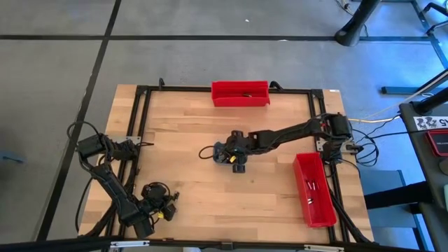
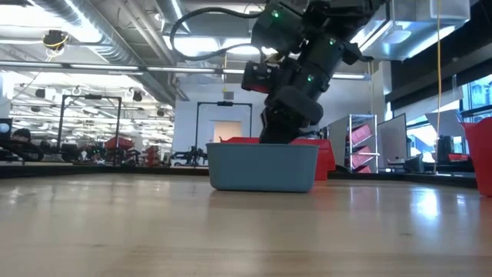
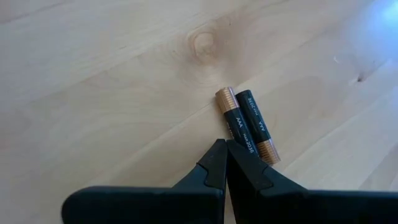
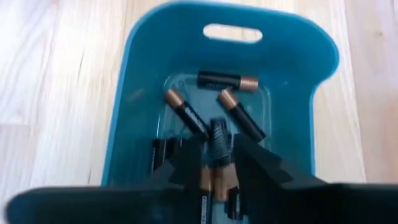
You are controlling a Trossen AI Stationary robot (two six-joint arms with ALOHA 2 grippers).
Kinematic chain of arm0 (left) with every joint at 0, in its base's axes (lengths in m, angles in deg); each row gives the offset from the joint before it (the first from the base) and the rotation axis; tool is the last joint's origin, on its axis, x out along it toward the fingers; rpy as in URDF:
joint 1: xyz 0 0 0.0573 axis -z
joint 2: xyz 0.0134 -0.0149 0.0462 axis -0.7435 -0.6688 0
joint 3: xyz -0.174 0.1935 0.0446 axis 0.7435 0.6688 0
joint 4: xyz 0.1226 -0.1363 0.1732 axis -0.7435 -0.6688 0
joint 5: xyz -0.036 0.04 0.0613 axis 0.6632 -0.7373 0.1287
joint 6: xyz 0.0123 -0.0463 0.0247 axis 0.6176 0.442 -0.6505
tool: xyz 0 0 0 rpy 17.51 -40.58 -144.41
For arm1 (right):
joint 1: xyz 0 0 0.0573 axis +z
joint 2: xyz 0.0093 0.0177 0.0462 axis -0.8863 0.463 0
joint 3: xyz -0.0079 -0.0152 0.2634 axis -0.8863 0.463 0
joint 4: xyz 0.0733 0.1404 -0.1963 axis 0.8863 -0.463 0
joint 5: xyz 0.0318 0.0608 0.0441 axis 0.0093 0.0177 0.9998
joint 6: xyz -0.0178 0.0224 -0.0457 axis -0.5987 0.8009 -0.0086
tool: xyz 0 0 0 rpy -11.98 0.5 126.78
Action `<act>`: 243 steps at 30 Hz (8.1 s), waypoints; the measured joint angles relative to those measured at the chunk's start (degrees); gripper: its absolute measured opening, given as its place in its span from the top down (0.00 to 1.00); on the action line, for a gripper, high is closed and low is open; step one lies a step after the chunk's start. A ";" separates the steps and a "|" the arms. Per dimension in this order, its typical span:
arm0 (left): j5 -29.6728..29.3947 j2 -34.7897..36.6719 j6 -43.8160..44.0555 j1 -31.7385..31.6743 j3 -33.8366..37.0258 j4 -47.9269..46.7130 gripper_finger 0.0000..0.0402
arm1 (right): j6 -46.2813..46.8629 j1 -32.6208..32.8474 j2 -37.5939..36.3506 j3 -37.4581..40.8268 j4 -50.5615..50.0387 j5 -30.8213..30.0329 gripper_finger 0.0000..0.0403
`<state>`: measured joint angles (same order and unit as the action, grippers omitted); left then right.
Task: Sort batteries
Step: Put the black battery into the blue bin
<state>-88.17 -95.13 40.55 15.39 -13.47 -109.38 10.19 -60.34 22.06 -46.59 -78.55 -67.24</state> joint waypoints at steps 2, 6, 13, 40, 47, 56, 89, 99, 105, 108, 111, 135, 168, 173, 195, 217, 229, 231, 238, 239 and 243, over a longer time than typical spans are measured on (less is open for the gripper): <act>-0.03 0.00 0.07 0.06 0.00 -0.27 1.00 | -0.02 -0.29 -0.09 -1.57 -2.08 -0.72 0.70; 3.46 0.64 1.27 0.95 -0.10 -1.23 1.00 | -0.46 -0.24 -0.13 -8.10 -13.74 -5.24 0.61; 3.96 0.83 5.99 5.06 -0.11 -2.92 1.00 | -2.91 2.65 -0.24 -18.22 -13.13 -2.53 0.57; -6.56 0.98 -10.20 -6.02 6.51 13.53 1.00 | -7.35 12.75 22.66 -18.27 30.23 20.94 0.57; -4.12 4.15 -11.71 -6.09 6.68 9.25 1.00 | -7.93 15.38 29.85 -24.62 35.66 18.74 0.35; -4.15 7.50 -10.45 -5.04 6.71 5.18 1.00 | -7.74 15.78 38.26 -36.51 29.33 12.49 0.20; -4.24 7.54 -9.55 -3.20 6.61 8.32 1.00 | -0.61 9.79 41.00 -36.54 23.31 16.36 0.81; -3.47 7.56 -7.08 -1.42 6.60 7.94 1.00 | -1.68 7.42 35.71 -36.35 10.12 6.70 0.81; -3.44 7.56 -7.28 -1.44 6.60 7.76 1.00 | -2.40 7.40 31.66 -36.13 1.66 -1.11 0.81; -3.44 7.56 -7.49 -1.44 6.60 7.76 1.00 | -5.14 7.27 29.65 -36.00 -2.54 -3.77 0.81; -3.47 7.56 -7.43 -1.46 6.60 7.79 1.00 | -6.53 7.27 27.15 -35.76 -7.52 -5.83 0.81; -4.60 7.56 -6.57 -2.21 6.60 4.36 1.00 | -10.85 1.76 19.16 -36.08 -5.20 1.58 0.82; -4.97 7.56 -7.32 -2.93 6.60 4.57 1.00 | -15.95 -8.12 28.52 -38.48 0.81 13.17 0.52; -4.97 7.56 -7.32 -2.94 6.60 4.51 1.00 | -16.98 -9.73 28.87 -39.42 1.20 11.71 0.52; -5.02 7.56 -7.58 -3.23 6.60 4.73 1.00 | -19.94 -12.03 34.61 -39.53 2.59 18.07 0.64; -4.98 7.56 -7.39 -3.21 6.60 4.54 1.00 | -13.27 -15.00 30.70 -38.71 10.12 21.69 0.96; -5.00 7.56 -7.27 -3.19 6.60 4.45 1.00 | -23.96 -12.23 9.07 -39.11 -28.94 24.52 0.96; -5.32 7.56 -7.27 -3.21 6.61 4.40 1.00 | -23.86 -10.67 6.70 -37.52 -35.44 24.36 0.96; -12.10 7.56 -7.83 -3.21 6.62 4.01 1.00 | -10.63 -2.48 -1.37 -16.95 -21.54 10.91 0.96; -12.72 7.56 -8.03 -3.24 6.60 3.86 1.00 | -8.22 -1.79 -1.42 -14.68 -19.35 6.84 0.96; -13.17 7.56 -9.07 -3.48 6.62 4.08 1.00 | -1.05 -1.87 -0.28 -9.07 -14.25 0.40 0.93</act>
<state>-101.34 -87.57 31.48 11.91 -6.85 -105.30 9.13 -62.21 21.78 -55.66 -92.80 -66.84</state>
